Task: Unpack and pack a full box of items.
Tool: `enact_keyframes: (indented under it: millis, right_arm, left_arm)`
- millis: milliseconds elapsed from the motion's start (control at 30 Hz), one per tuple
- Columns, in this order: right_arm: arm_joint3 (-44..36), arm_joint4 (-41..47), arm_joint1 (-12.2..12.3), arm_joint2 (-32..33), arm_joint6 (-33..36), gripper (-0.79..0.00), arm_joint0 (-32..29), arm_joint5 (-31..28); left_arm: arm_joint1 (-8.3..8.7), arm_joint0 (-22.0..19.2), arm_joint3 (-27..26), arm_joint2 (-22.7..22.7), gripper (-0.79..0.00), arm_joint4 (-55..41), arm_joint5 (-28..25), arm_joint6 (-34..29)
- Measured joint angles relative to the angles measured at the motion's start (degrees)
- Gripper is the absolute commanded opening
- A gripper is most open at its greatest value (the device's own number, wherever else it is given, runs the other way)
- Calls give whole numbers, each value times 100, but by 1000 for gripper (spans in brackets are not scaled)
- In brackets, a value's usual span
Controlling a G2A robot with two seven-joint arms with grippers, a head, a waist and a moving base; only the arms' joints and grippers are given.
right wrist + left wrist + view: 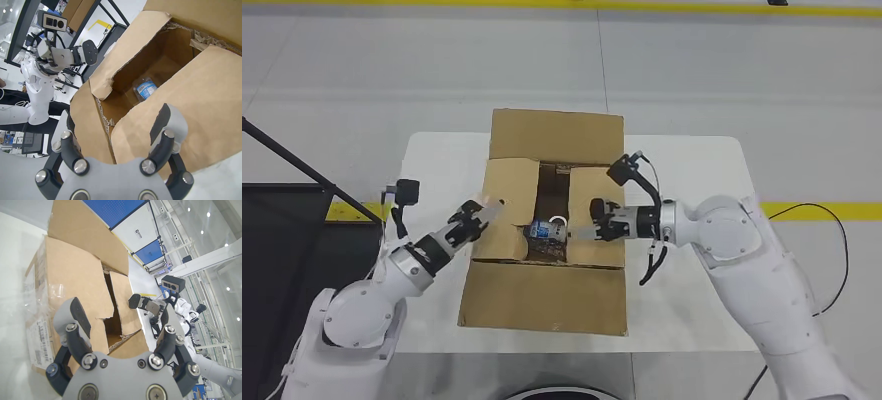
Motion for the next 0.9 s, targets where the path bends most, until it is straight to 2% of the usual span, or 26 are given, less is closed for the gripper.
enact_keyframes:
  millis: [200, 367, 533, 667, 767, 900]
  right_arm:
    - [-198, 102, 53, 201, -63, 0, -51, -227]
    - [-322, 129, 84, 350, -107, 0, -86, -278]
    - [-318, 128, 83, 346, -105, 0, -85, -275]
    - [-319, 128, 83, 346, -105, 0, -85, -275]
    - [-327, 124, 83, 357, -148, 0, -108, -259]
    - [-327, 56, 94, 515, -685, 0, -197, -112]
  left_arm:
    - [52, 347, -75, -637, 0, -907, -338, -531]
    - [140, 834, 135, -1366, 0, -1495, -664, -1548]
    - [195, 1359, 385, -1841, 0, -1897, -927, -2344]
    - [242, 1680, 574, -1909, 0, -2035, -1175, -3034]
    - [285, 1750, 694, -1832, 0, -1936, -1281, -3460]
    - [329, 1727, 747, -1593, 0, -2095, -1391, -3932]
